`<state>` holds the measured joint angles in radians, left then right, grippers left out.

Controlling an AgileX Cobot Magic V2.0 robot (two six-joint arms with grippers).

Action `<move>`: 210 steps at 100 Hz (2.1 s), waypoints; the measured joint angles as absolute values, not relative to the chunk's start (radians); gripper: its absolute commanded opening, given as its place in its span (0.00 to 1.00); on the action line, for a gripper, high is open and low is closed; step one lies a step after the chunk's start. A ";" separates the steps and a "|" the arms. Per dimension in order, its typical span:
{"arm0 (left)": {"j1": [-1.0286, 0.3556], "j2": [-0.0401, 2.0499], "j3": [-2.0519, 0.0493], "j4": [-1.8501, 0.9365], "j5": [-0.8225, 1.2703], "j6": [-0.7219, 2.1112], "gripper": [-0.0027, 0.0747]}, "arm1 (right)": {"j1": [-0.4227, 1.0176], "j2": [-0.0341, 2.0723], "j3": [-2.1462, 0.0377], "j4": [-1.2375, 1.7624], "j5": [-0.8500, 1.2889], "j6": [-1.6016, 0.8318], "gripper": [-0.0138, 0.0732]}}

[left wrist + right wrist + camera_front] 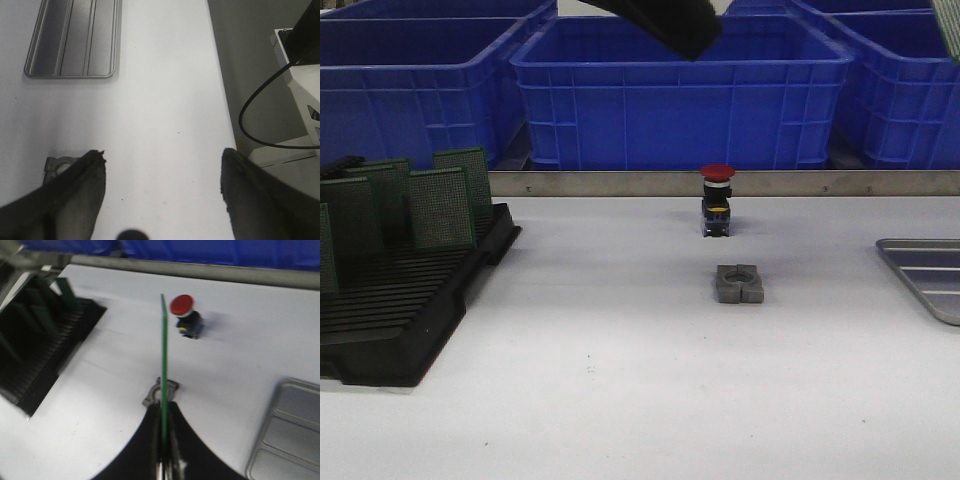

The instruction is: Place circuit board on tray

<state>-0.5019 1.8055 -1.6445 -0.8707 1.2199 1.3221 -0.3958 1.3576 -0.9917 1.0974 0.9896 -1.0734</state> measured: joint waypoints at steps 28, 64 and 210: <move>-0.502 1.806 -1.644 -0.871 1.220 1.322 0.63 | -0.494 1.571 -0.992 1.099 0.924 -0.972 0.08; -0.502 1.806 -1.644 -0.871 1.220 1.322 0.63 | -0.494 1.863 -0.994 1.191 0.917 -0.965 0.08; -0.502 1.806 -1.644 -0.871 1.220 1.322 0.63 | -0.494 1.981 -1.002 1.248 0.842 -0.963 0.76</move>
<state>-0.5019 1.8055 -1.6445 -0.8707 1.2199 1.3221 -0.4939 1.9812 -1.0019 1.2484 0.8418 -0.9631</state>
